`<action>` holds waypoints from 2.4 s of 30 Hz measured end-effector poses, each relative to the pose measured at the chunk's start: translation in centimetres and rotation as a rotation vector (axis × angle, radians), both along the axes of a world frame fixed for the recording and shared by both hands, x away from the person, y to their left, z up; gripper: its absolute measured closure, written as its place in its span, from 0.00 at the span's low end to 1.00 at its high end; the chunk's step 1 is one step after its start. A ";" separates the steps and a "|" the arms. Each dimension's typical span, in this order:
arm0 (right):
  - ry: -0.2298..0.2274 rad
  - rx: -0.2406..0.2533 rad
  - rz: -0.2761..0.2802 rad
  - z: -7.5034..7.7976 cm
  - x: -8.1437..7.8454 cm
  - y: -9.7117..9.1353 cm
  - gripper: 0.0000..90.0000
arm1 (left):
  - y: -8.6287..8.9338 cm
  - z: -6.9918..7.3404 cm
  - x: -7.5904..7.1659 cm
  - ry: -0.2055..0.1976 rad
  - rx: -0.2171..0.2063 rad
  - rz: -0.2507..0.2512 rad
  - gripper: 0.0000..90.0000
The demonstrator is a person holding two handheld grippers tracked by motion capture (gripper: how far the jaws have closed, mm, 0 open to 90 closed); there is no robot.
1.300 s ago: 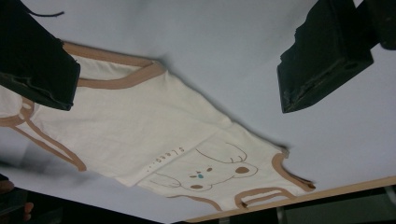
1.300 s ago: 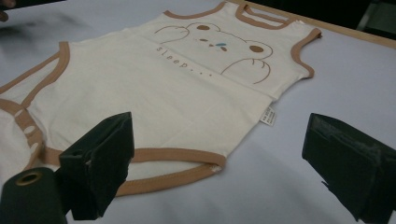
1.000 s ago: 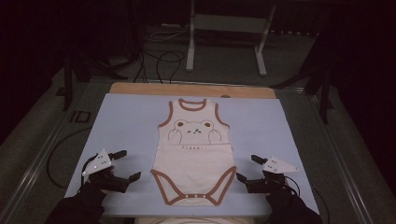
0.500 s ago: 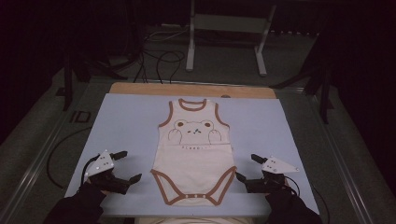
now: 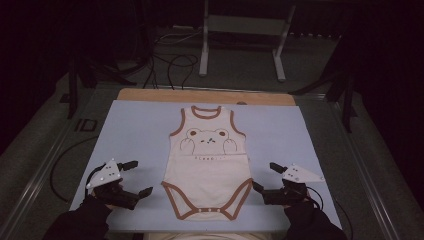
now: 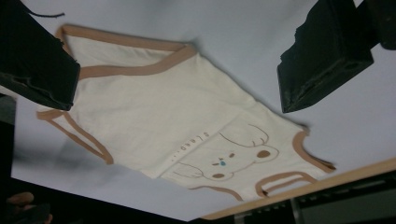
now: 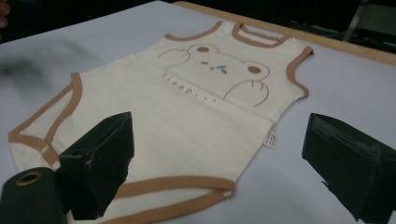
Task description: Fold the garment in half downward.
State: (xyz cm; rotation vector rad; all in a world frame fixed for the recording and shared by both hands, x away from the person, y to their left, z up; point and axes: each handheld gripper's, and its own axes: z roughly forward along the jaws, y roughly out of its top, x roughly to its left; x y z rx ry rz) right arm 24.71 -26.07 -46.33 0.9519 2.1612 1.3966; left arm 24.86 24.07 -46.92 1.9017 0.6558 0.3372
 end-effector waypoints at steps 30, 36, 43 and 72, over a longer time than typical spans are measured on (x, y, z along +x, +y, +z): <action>-0.060 -0.002 0.060 5.9 5.1 1.9 0.10 | -2.4 4.6 5.0 0.022 0.000 -0.042 0.00; -0.064 -0.018 0.088 6.2 6.8 2.4 0.10 | -3.5 5.1 6.2 0.025 0.016 -0.017 0.00; -0.038 -0.027 0.071 5.2 8.6 2.9 0.10 | -5.0 5.2 7.9 0.012 0.033 -0.023 0.00; 0.117 -0.116 -0.001 -1.1 13.8 3.3 0.10 | -7.8 -0.3 13.2 0.142 0.115 0.087 0.00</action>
